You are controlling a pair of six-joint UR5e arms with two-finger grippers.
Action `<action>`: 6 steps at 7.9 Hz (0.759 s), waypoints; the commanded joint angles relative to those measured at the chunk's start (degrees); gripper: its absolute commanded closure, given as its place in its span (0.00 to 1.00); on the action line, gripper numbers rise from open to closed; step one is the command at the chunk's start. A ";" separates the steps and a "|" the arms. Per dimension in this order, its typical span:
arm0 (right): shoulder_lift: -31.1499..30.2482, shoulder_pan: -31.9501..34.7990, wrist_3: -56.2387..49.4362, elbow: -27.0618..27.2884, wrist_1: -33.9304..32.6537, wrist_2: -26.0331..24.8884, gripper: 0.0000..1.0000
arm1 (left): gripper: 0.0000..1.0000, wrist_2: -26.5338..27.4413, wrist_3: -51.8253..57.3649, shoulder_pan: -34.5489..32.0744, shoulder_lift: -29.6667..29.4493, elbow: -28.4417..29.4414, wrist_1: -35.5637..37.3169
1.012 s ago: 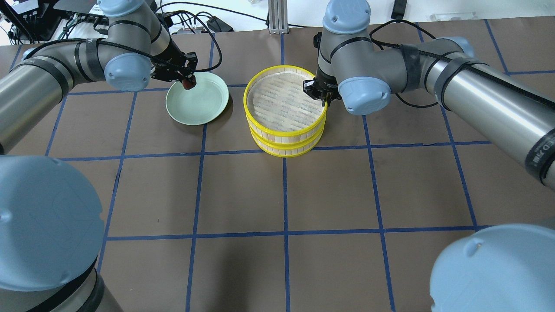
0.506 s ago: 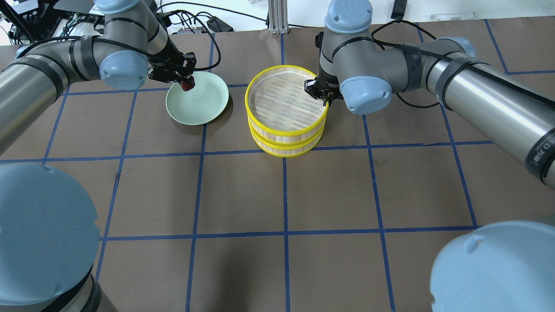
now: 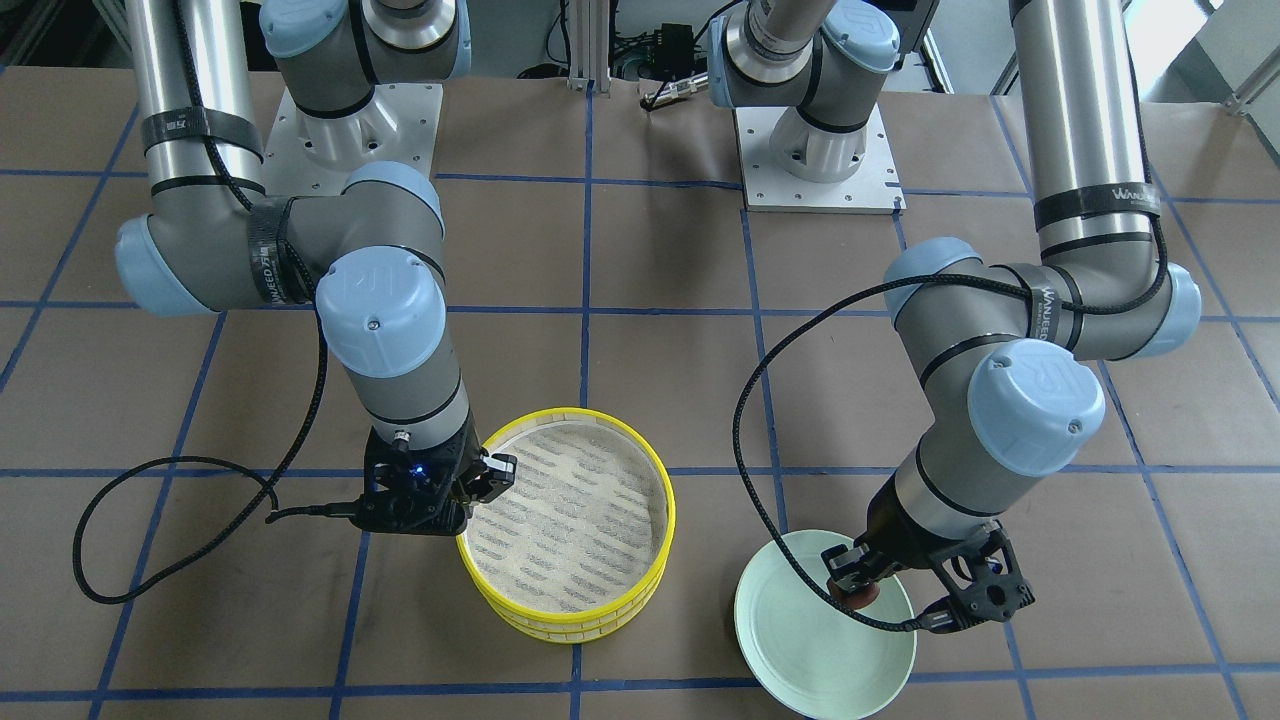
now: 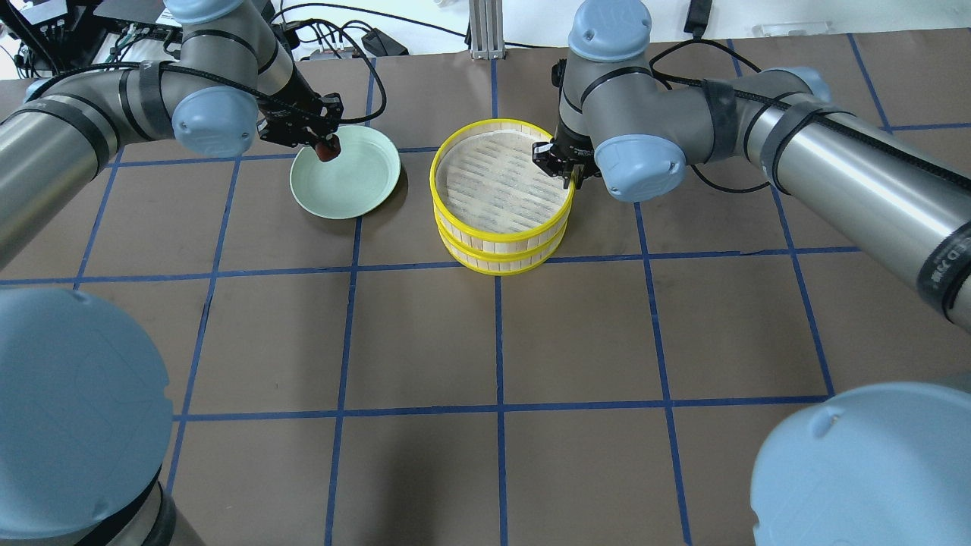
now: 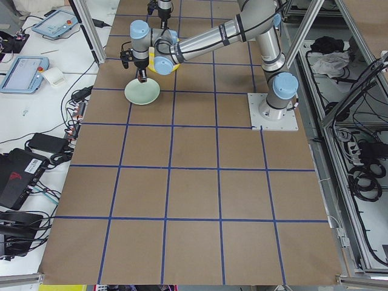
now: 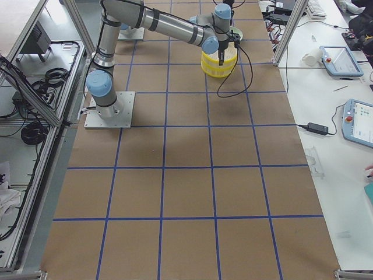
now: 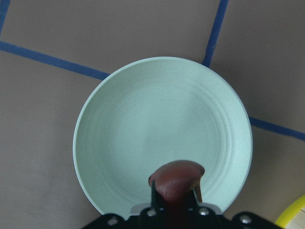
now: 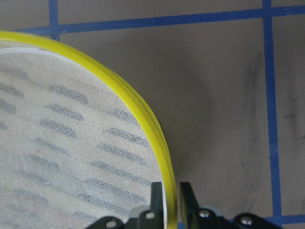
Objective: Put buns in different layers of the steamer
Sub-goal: 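Hold the brown bun with the left gripper while the right holds the steamer rim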
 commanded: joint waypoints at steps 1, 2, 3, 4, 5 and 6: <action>0.05 0.00 0.10 -0.02 -0.07 0.03 0.50 | 0.94 -0.08 0.00 0.00 0.67 0.00 -0.66; -0.13 0.00 0.37 -0.02 -0.07 0.20 0.19 | 0.94 -0.08 0.00 0.00 1.02 0.00 -0.93; -0.56 0.00 0.72 -0.19 0.01 0.12 0.02 | 0.94 -0.08 0.00 0.00 1.28 0.00 -0.93; -1.35 0.00 0.72 -0.89 0.19 0.20 0.00 | 0.93 -0.08 -0.09 0.00 1.37 0.08 -0.93; -3.80 -0.18 -0.50 -0.90 1.32 -0.06 0.00 | 0.93 -0.08 -0.44 0.00 1.98 0.17 -1.02; -6.78 -0.88 -3.64 -0.98 6.03 0.03 0.00 | 0.93 -0.25 -0.96 -0.26 3.29 0.17 -1.37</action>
